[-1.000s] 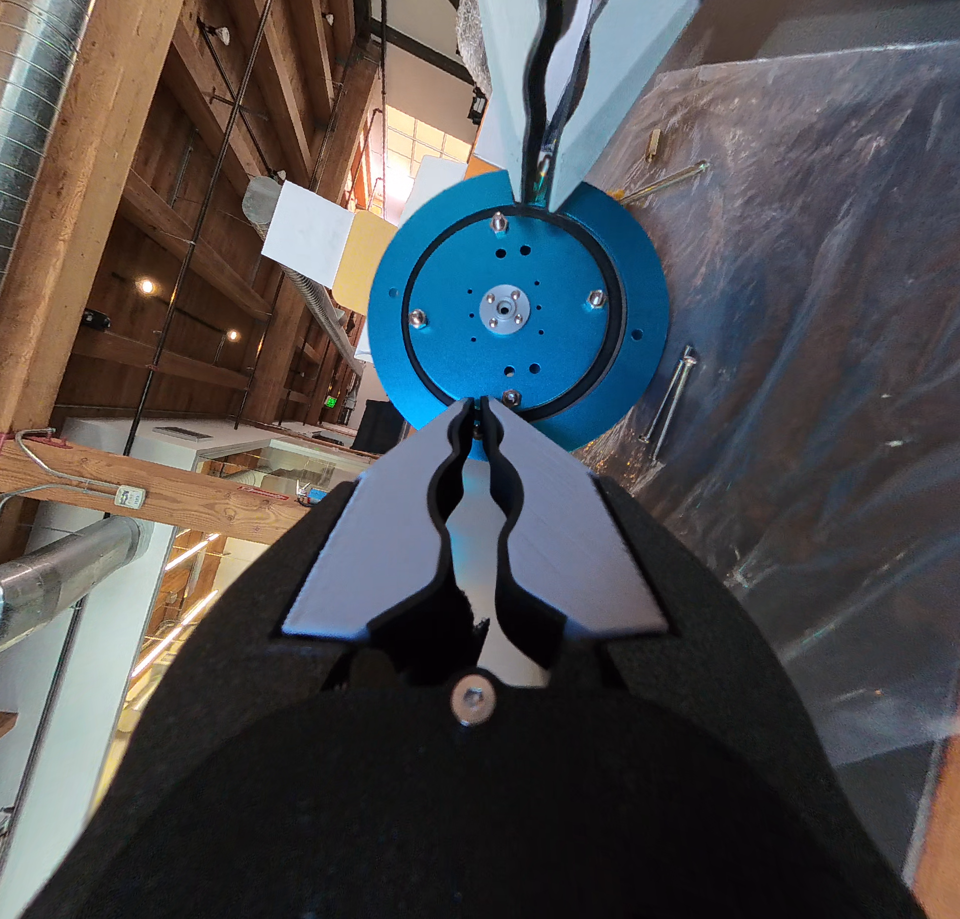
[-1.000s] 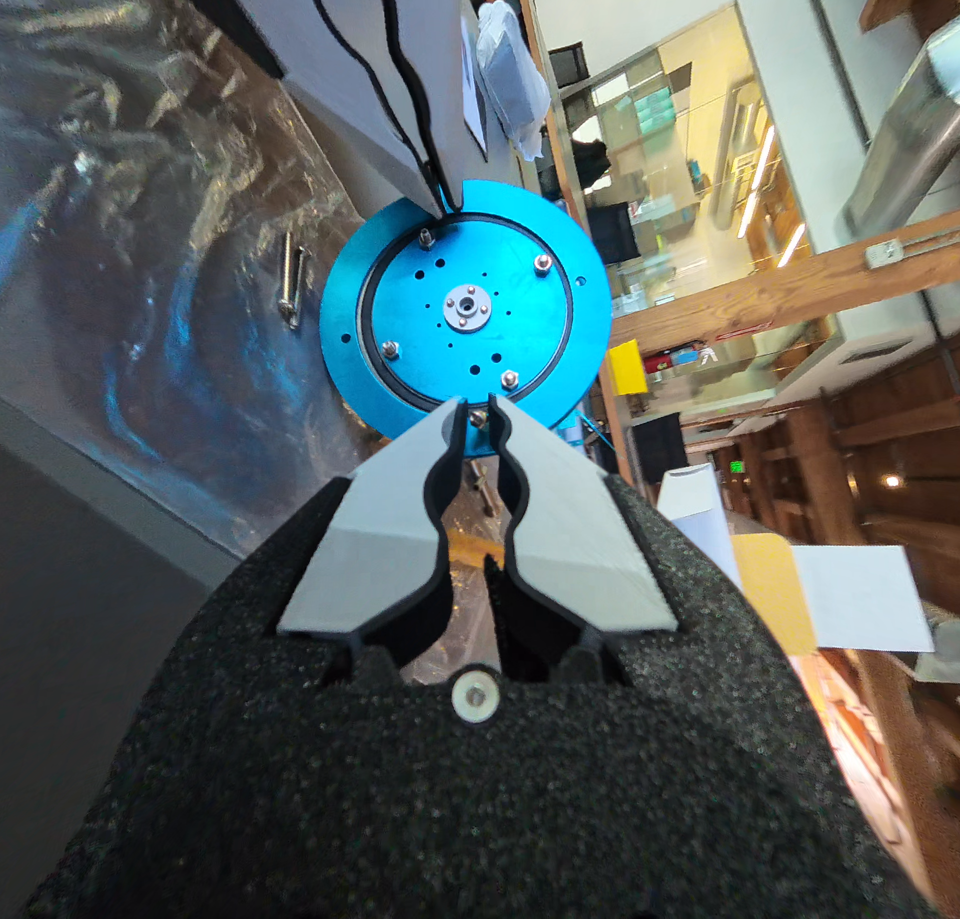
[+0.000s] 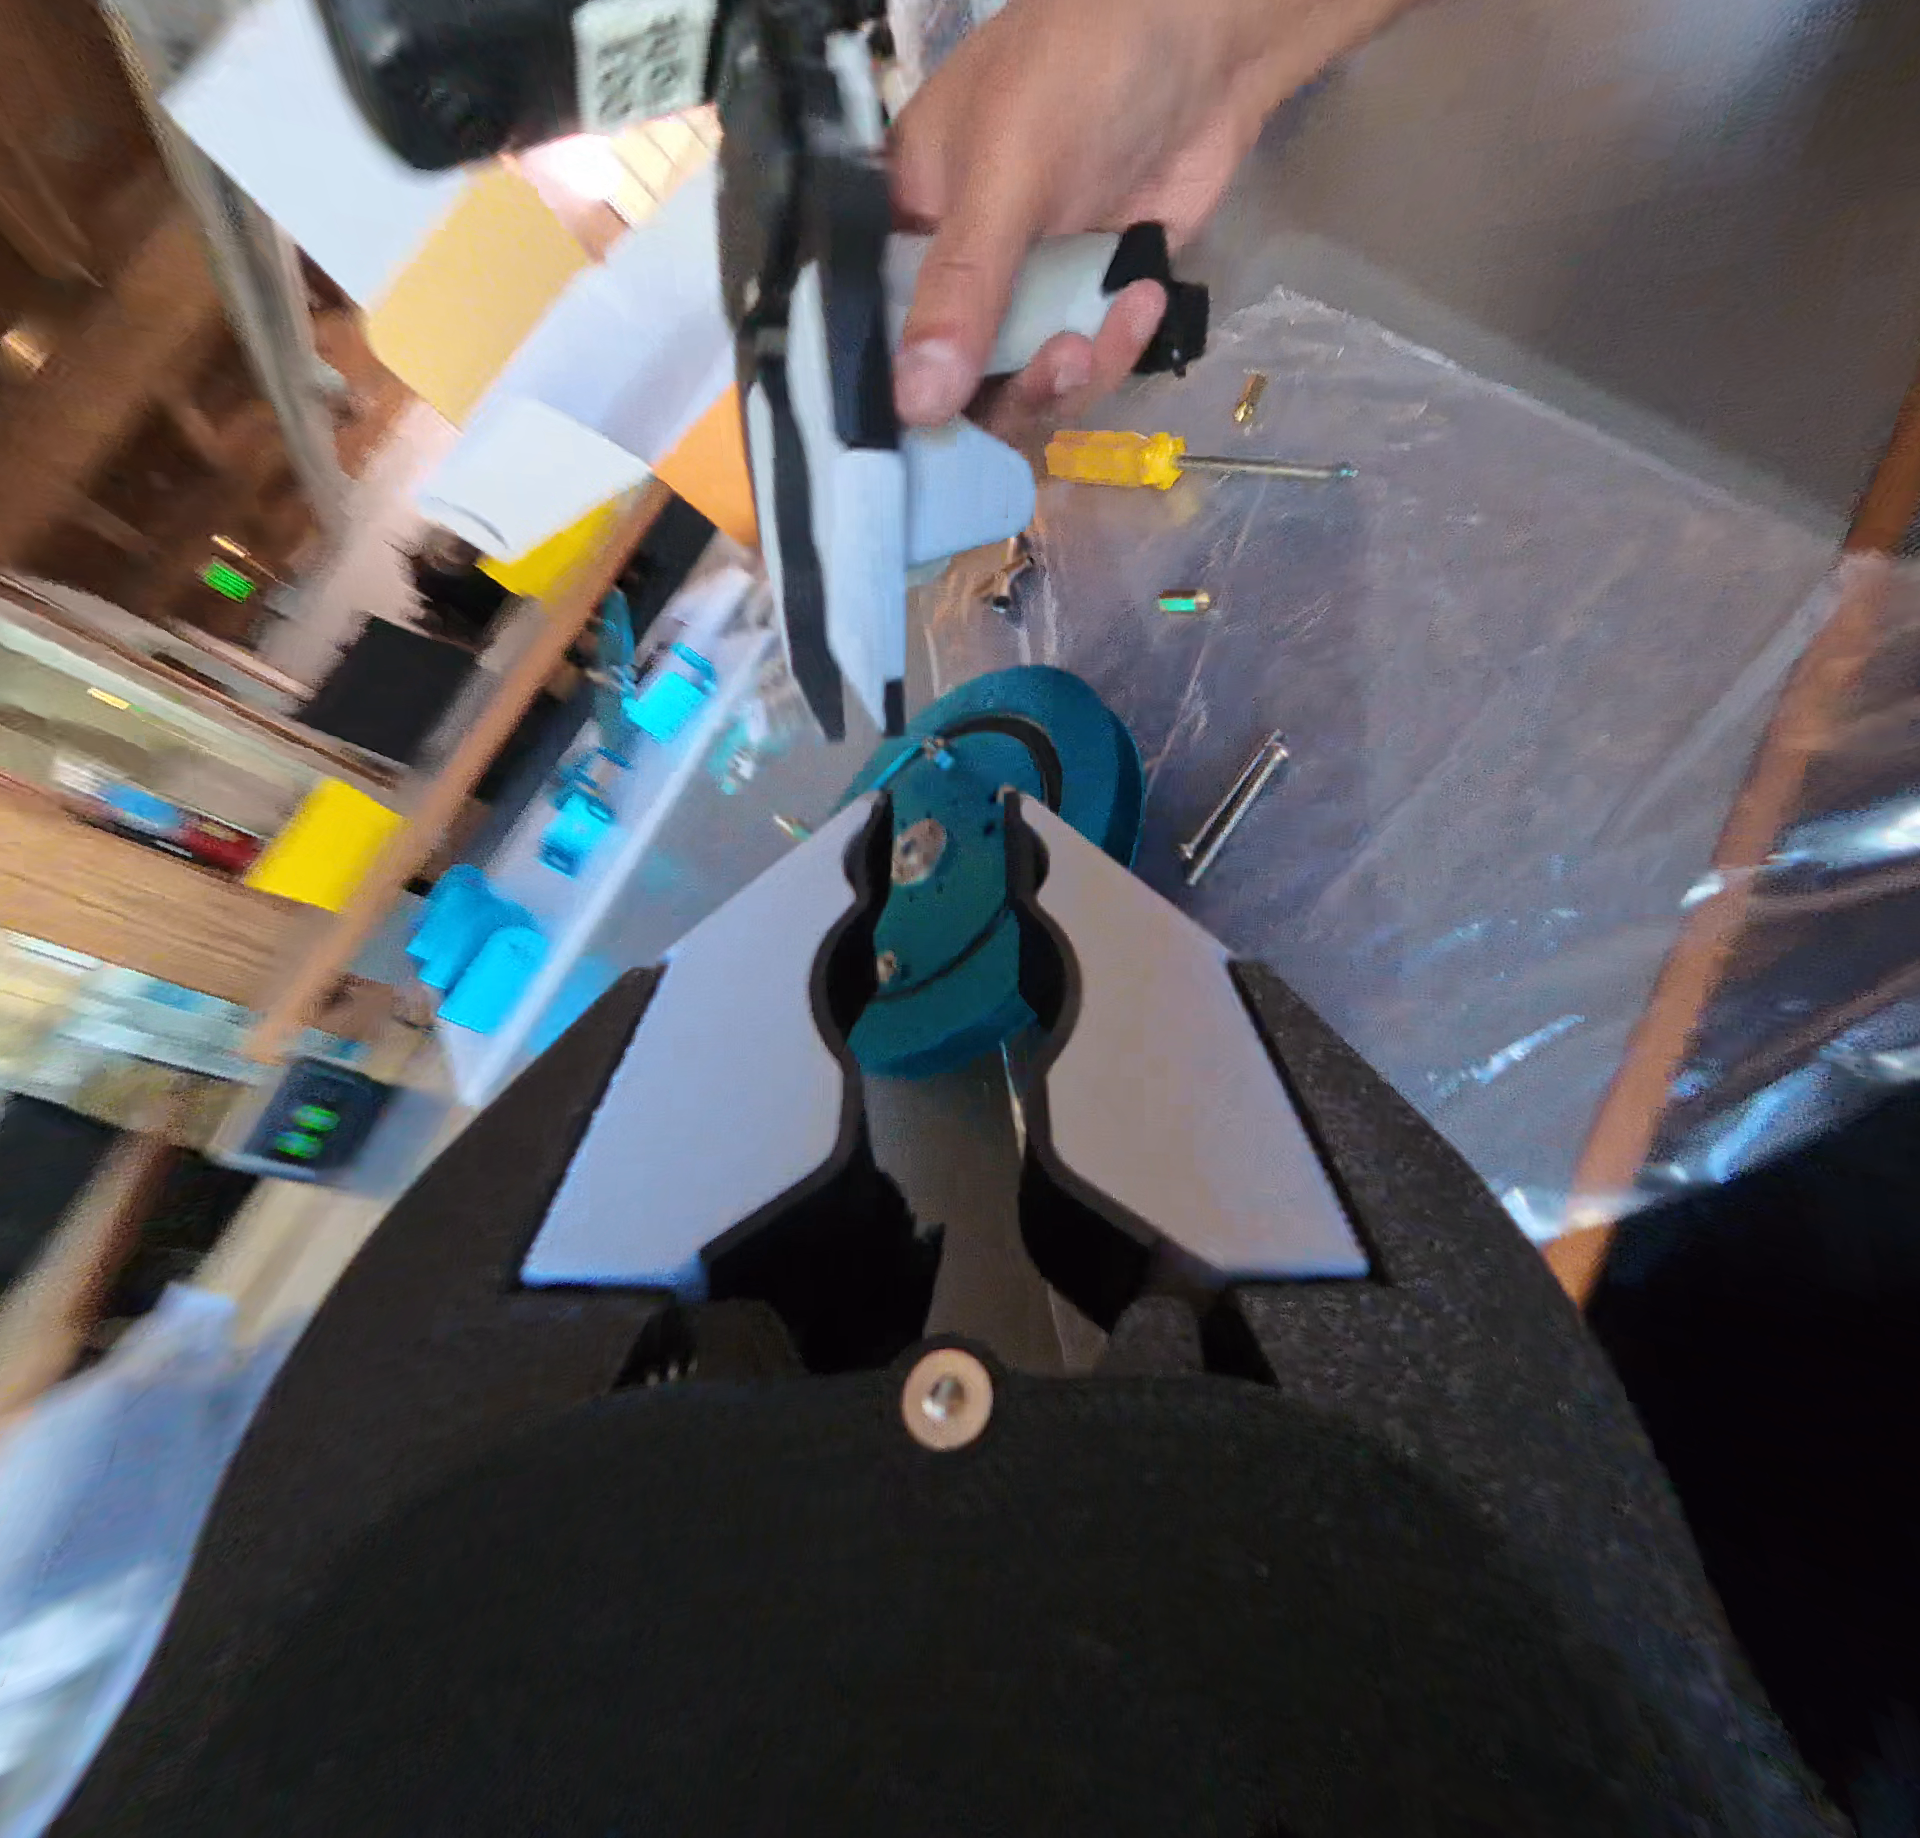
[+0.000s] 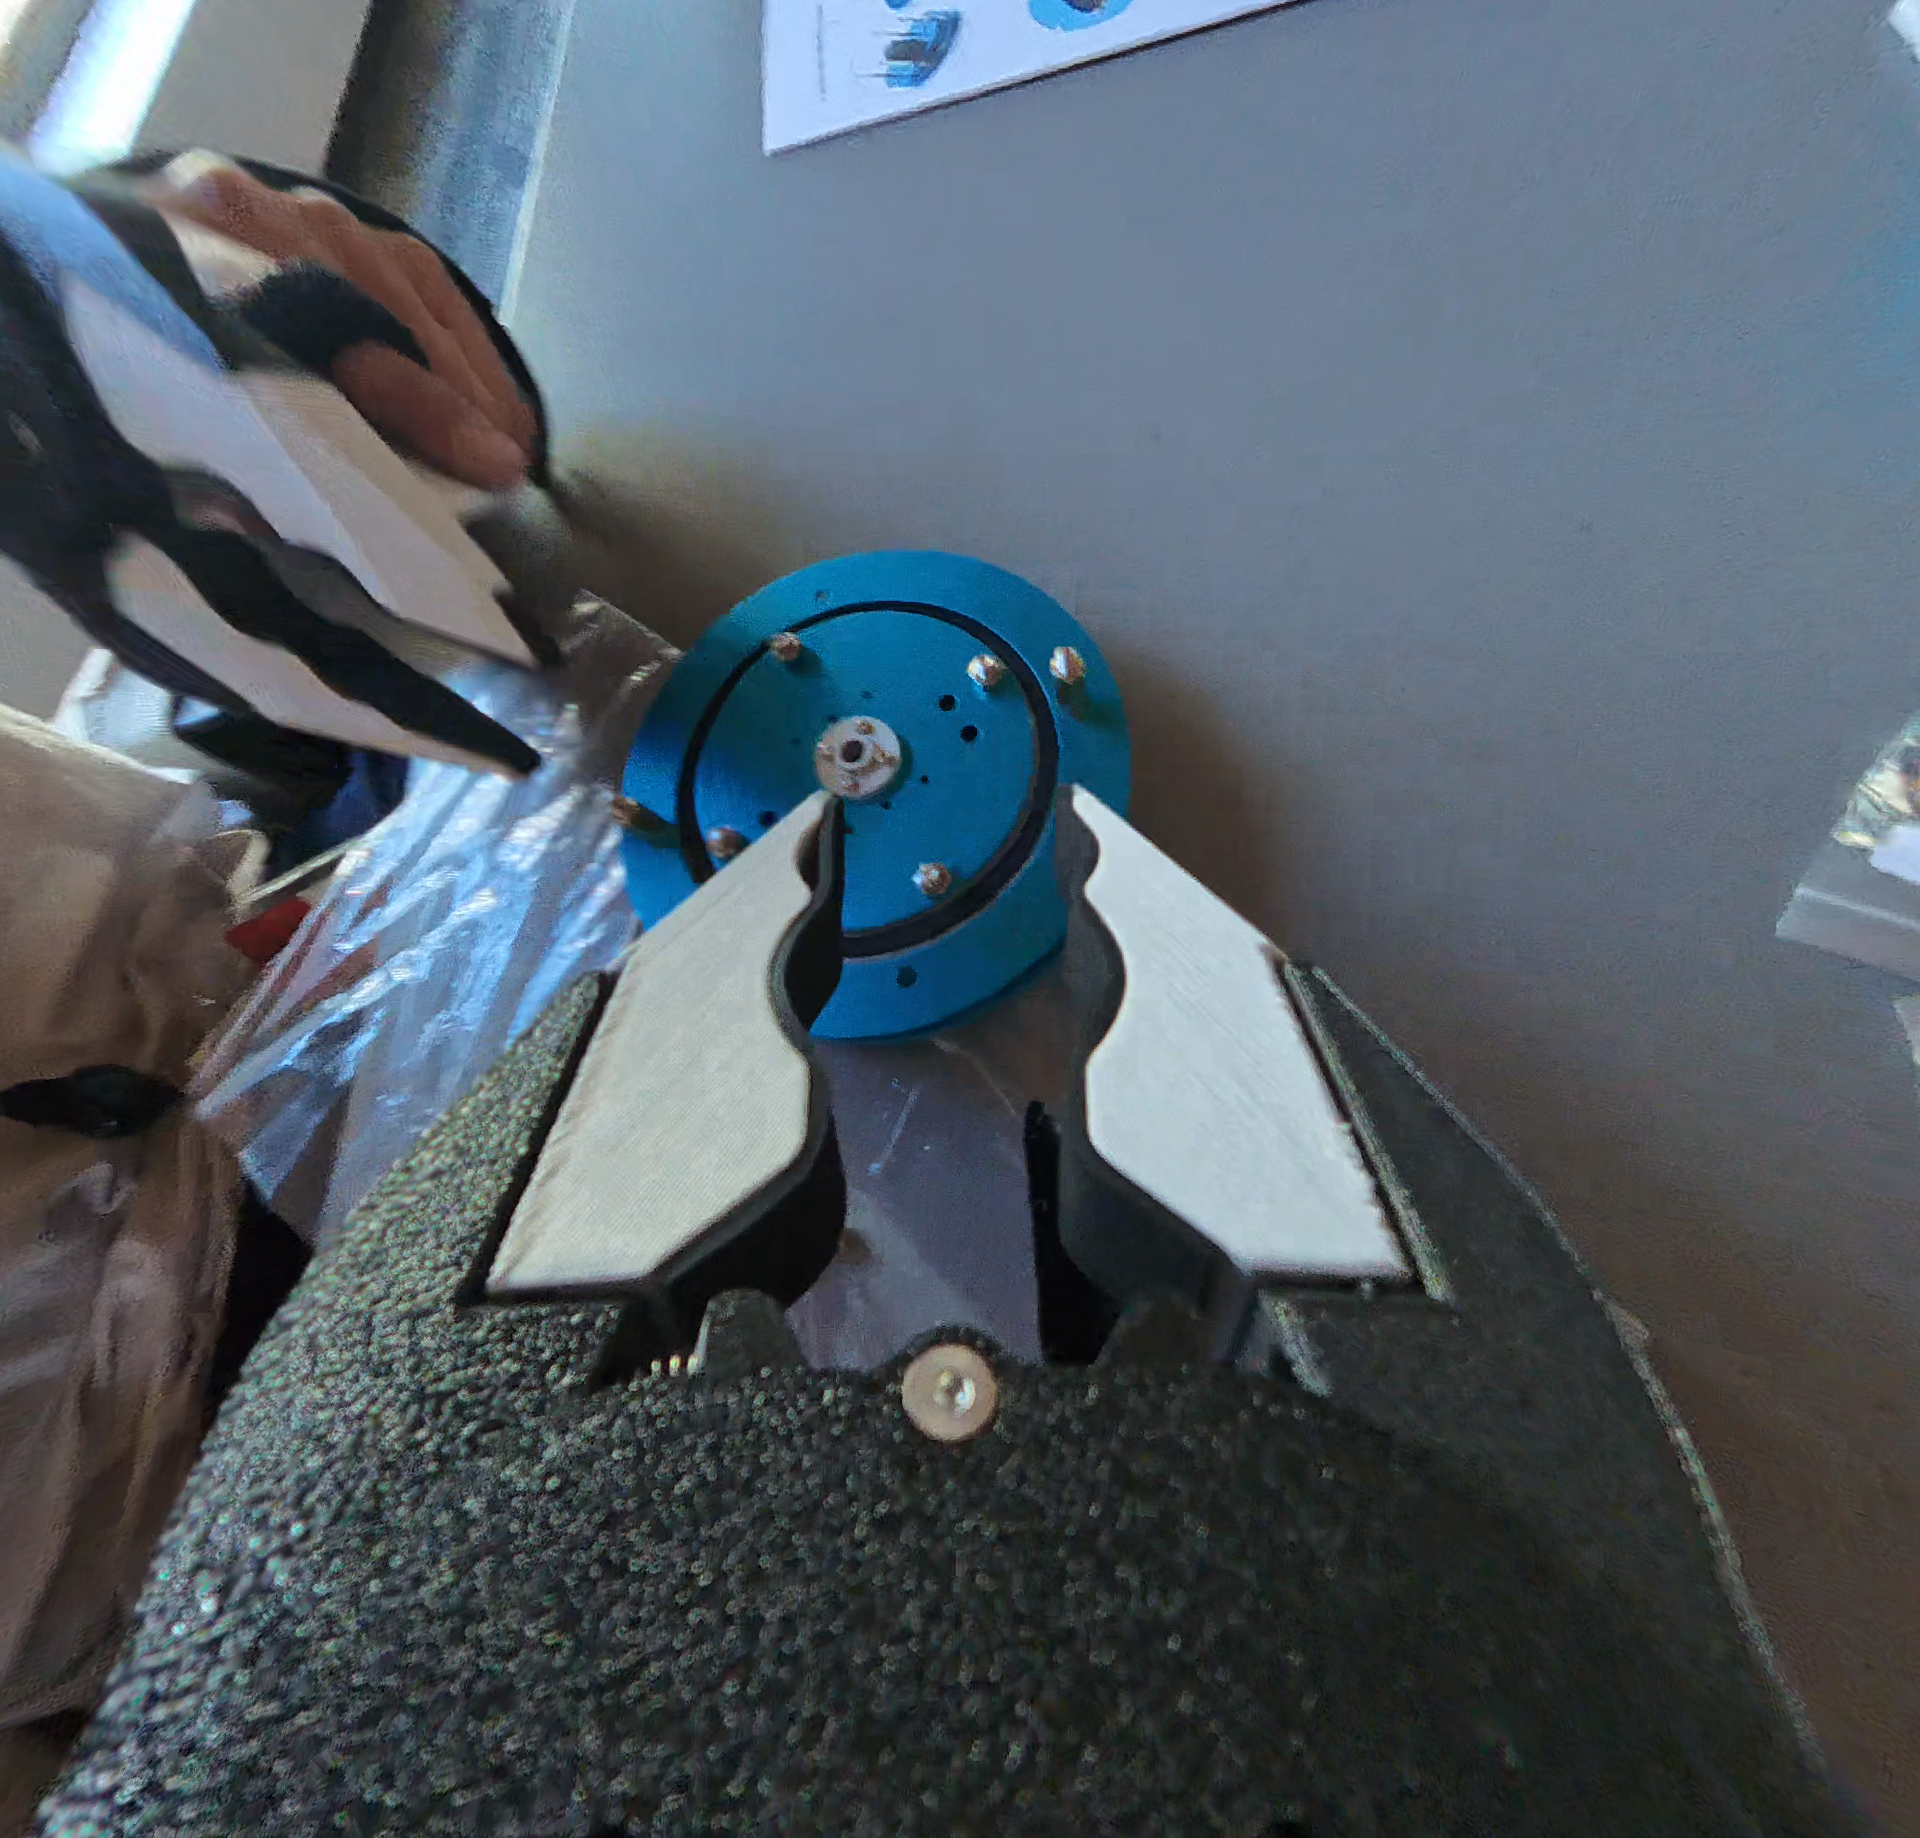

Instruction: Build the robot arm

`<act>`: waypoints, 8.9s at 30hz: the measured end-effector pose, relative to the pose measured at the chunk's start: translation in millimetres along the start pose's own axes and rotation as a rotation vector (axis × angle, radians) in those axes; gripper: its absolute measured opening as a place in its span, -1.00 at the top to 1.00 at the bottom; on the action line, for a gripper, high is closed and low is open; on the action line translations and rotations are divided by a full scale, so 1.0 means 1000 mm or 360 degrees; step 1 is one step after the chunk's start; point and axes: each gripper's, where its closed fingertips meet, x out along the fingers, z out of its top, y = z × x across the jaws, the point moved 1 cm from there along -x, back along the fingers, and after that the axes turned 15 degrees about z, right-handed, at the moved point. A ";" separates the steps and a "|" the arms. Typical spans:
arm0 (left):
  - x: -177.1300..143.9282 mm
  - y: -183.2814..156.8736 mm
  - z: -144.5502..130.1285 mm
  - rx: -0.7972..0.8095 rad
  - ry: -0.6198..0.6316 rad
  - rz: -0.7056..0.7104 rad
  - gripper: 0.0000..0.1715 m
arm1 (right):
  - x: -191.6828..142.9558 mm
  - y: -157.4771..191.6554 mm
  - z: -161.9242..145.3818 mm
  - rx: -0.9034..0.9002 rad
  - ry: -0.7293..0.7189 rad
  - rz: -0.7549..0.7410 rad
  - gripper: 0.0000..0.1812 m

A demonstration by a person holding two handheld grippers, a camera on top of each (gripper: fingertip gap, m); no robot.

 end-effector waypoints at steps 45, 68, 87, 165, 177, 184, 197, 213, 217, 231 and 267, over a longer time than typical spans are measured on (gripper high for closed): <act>0.019 0.016 -0.063 -0.1839 0.0876 -0.1195 0.87 | -0.001 -0.006 -0.030 0.0666 -0.0586 -0.0813 0.70; 0.008 0.015 -0.058 -0.1711 0.0819 -0.1202 0.77 | -0.010 -0.002 -0.020 0.0604 -0.0656 -0.0691 0.63; 0.029 0.013 -0.063 -0.1042 0.0788 -0.0776 0.23 | -0.011 0.012 -0.033 0.0364 -0.0379 -0.0218 0.57; -0.019 -0.045 -0.002 -0.0846 0.0481 -0.0687 0.73 | 0.021 0.111 -0.054 -0.0080 -0.0090 -0.0172 0.94; -0.012 -0.027 0.029 -0.2258 0.0484 -0.0999 0.72 | 0.010 0.121 -0.017 -0.0612 -0.0326 -0.0558 0.94; -0.008 -0.016 0.024 -0.2630 0.0427 -0.1027 0.98 | 0.026 0.113 -0.015 -0.0952 -0.0149 -0.0954 0.94; -0.031 -0.008 -0.030 -0.0719 0.0595 -0.0399 0.97 | 0.048 0.108 0.002 -0.0416 -0.0238 -0.0499 0.74; -0.034 -0.018 -0.031 -0.0432 0.0495 -0.0379 0.97 | 0.076 0.109 0.010 0.0010 -0.0284 0.0044 0.86; -0.035 -0.019 -0.031 -0.0329 0.0492 -0.0340 0.98 | 0.078 0.103 0.009 0.0024 -0.0262 0.0010 0.83; -0.042 -0.006 -0.030 -0.0455 0.0457 -0.0261 0.97 | 0.059 0.098 0.016 0.0060 -0.0425 -0.0015 1.00; -0.055 0.030 -0.071 -0.0828 0.0598 -0.0082 0.97 | 0.075 0.062 -0.010 -0.0755 0.0468 -0.1081 0.43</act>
